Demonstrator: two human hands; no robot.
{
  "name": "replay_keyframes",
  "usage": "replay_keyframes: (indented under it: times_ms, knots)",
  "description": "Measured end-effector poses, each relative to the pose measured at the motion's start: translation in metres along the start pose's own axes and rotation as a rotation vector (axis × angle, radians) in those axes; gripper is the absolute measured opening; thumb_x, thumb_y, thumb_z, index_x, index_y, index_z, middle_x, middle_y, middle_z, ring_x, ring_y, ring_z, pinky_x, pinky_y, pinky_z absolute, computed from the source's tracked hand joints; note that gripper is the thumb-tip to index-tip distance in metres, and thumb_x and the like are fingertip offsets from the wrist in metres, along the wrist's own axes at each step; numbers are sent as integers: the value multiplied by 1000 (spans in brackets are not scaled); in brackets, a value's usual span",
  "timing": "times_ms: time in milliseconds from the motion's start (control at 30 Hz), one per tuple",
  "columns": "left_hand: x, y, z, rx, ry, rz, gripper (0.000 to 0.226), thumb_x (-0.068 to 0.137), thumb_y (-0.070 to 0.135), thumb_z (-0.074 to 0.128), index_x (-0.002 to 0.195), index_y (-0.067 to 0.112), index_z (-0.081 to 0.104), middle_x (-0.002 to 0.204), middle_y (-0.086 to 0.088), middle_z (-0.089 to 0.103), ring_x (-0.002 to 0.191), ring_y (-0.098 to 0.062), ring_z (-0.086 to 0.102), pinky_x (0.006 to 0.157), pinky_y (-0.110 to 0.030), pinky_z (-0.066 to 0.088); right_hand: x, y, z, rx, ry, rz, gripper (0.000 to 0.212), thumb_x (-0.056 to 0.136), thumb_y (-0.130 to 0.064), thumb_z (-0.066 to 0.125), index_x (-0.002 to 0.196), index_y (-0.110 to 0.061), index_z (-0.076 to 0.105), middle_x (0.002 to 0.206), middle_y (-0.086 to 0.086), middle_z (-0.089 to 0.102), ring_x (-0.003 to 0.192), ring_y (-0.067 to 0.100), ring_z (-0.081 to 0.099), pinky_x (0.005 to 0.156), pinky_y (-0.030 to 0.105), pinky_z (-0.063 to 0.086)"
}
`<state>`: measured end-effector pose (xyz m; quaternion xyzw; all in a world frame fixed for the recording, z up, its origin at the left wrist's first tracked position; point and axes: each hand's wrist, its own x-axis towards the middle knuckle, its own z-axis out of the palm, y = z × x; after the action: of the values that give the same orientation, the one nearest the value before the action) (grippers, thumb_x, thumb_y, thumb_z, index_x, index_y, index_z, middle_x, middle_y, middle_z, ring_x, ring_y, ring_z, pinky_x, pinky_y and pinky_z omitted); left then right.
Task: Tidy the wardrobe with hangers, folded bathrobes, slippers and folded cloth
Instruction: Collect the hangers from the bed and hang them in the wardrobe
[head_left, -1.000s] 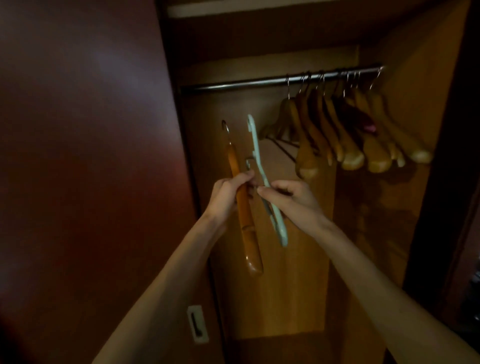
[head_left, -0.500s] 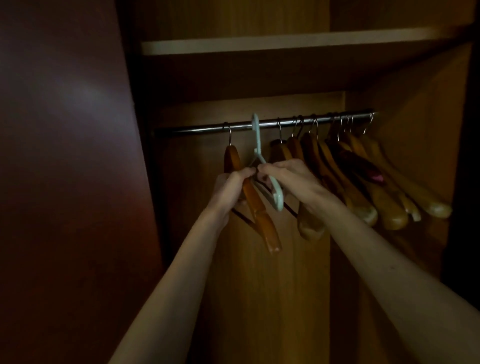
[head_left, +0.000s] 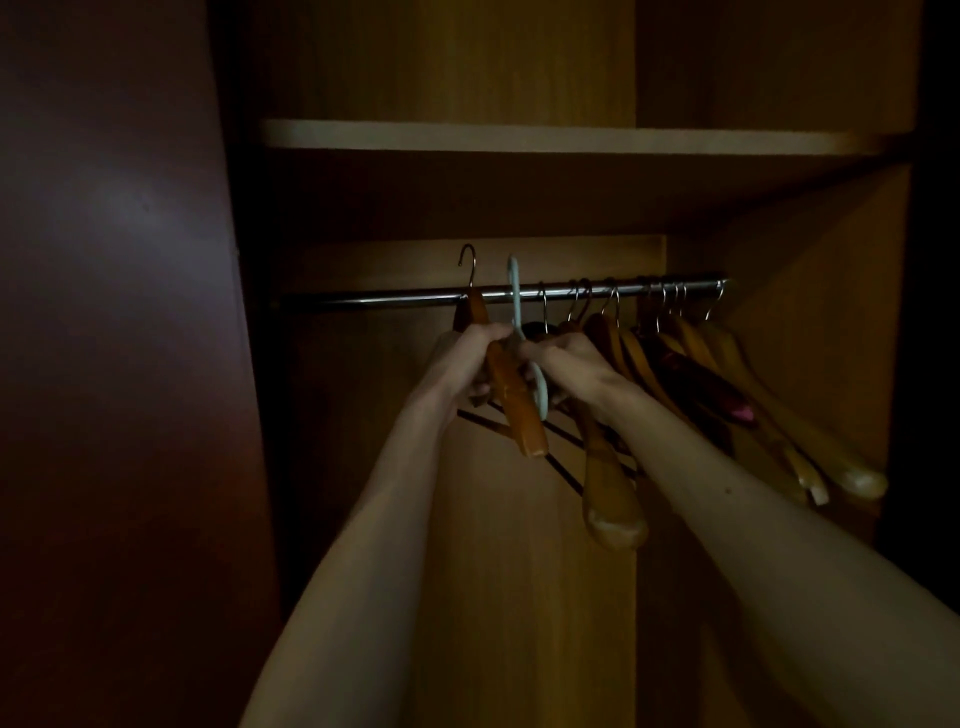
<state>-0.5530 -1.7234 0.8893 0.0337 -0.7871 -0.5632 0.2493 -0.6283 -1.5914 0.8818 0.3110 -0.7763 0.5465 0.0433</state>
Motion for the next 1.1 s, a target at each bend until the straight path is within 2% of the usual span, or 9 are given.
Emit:
replay_keyframes:
  times_ms: [133, 300, 400, 500, 567, 667, 800, 1033, 1100]
  knots:
    - [14, -4, 7, 10, -33, -51, 40, 92, 53, 58, 114, 22, 70, 114, -9, 72, 106, -22, 66, 77, -29, 48, 9, 7, 0, 0, 9, 53, 33, 95, -46, 57, 102, -15, 68, 98, 7, 72, 88, 20, 68, 70, 29, 54]
    - [25, -18, 16, -18, -83, -69, 42, 92, 53, 59, 117, 21, 69, 105, -6, 74, 105, -24, 68, 99, -41, 51, 7, 12, -2, 8, 0, 98, 25, 95, -42, 59, 95, -18, 66, 95, 5, 71, 81, 14, 66, 65, 27, 50]
    - [34, -28, 23, -43, -133, -77, 48, 95, 55, 54, 120, 17, 69, 86, 2, 71, 88, -18, 65, 90, -37, 50, 9, 17, -3, 10, -1, 142, 26, 92, -42, 61, 96, -17, 67, 93, 7, 72, 81, 17, 69, 72, 34, 56]
    - [42, -33, 30, -34, -187, -100, 42, 97, 55, 52, 106, 18, 70, 77, 4, 71, 75, -14, 66, 76, -33, 50, 11, 23, -5, 40, 35, 188, 26, 88, -37, 64, 97, -13, 69, 83, 6, 74, 77, 20, 72, 79, 40, 61]
    - [45, -33, 37, -44, -203, -122, 37, 98, 53, 51, 102, 20, 68, 74, 5, 70, 69, -12, 64, 69, -31, 48, 12, 27, -8, 48, 81, 198, 20, 90, -31, 64, 90, -11, 70, 79, 5, 72, 72, 18, 70, 72, 37, 60]
    - [50, -36, 51, -10, -178, -125, 44, 98, 52, 49, 116, 16, 67, 93, -7, 71, 88, -22, 67, 79, -36, 54, 11, 31, -12, 18, 171, 200, 22, 94, -28, 60, 79, -12, 65, 68, 2, 63, 54, 11, 58, 50, 23, 44]
    - [55, -37, 67, 11, -120, -122, 45, 98, 53, 47, 117, 17, 68, 84, -2, 71, 81, -17, 67, 72, -30, 52, 13, 33, -13, 30, 250, 217, 28, 94, -29, 59, 70, -16, 57, 58, 0, 55, 46, 11, 50, 44, 21, 38]
    - [50, -43, 74, -49, -75, -127, 40, 97, 54, 48, 117, 25, 67, 105, -5, 73, 103, -23, 67, 91, -40, 55, 10, 36, -6, -28, 323, 177, 23, 92, -32, 63, 77, -15, 65, 77, 4, 68, 67, 17, 66, 54, 25, 48]
    - [42, -47, 75, -44, -37, -125, 42, 96, 57, 49, 115, 25, 69, 105, -6, 74, 100, -22, 69, 84, -37, 58, 5, 37, -5, -79, 323, 154, 27, 90, -39, 64, 80, -14, 68, 81, 5, 70, 74, 20, 69, 56, 25, 49]
